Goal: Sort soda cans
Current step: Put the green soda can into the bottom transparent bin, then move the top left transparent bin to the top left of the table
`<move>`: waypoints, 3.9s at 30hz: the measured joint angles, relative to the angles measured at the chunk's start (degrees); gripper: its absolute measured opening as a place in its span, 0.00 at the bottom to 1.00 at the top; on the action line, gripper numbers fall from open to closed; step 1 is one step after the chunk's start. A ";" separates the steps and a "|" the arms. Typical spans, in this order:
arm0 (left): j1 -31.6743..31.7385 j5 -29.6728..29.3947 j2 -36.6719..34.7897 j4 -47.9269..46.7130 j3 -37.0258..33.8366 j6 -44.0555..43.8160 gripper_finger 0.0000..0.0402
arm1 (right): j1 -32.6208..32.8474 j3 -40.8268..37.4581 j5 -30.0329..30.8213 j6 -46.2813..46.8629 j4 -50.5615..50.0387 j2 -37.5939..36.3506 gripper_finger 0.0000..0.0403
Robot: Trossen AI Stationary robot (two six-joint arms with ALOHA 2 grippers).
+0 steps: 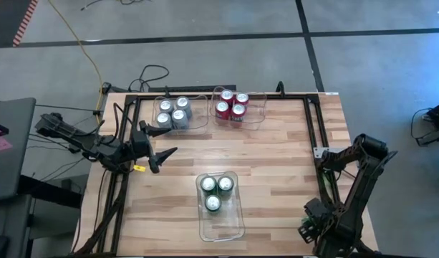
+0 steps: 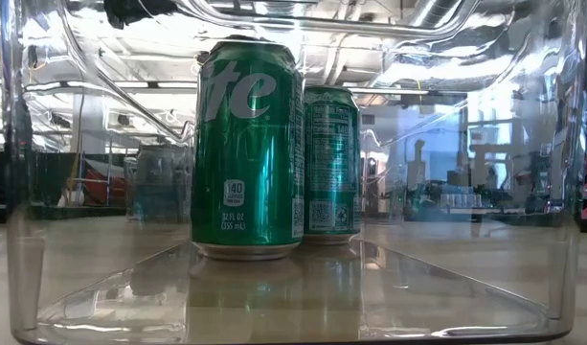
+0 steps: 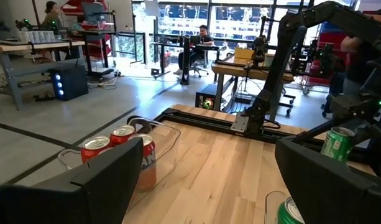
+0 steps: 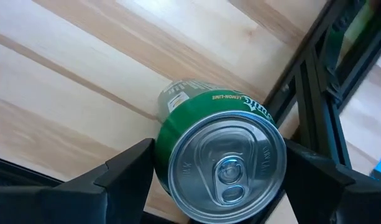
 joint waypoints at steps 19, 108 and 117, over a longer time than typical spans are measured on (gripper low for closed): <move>0.01 -0.01 0.00 0.06 0.00 0.42 0.90 | -5.69 -0.17 6.25 -10.23 1.06 0.18 0.77; -0.01 -0.02 0.00 -1.32 0.00 0.57 0.90 | -33.43 23.45 16.43 -77.94 25.79 17.82 0.92; -0.01 0.00 -0.03 -1.33 0.00 0.46 0.90 | -33.98 23.52 18.80 -76.20 24.84 13.20 0.93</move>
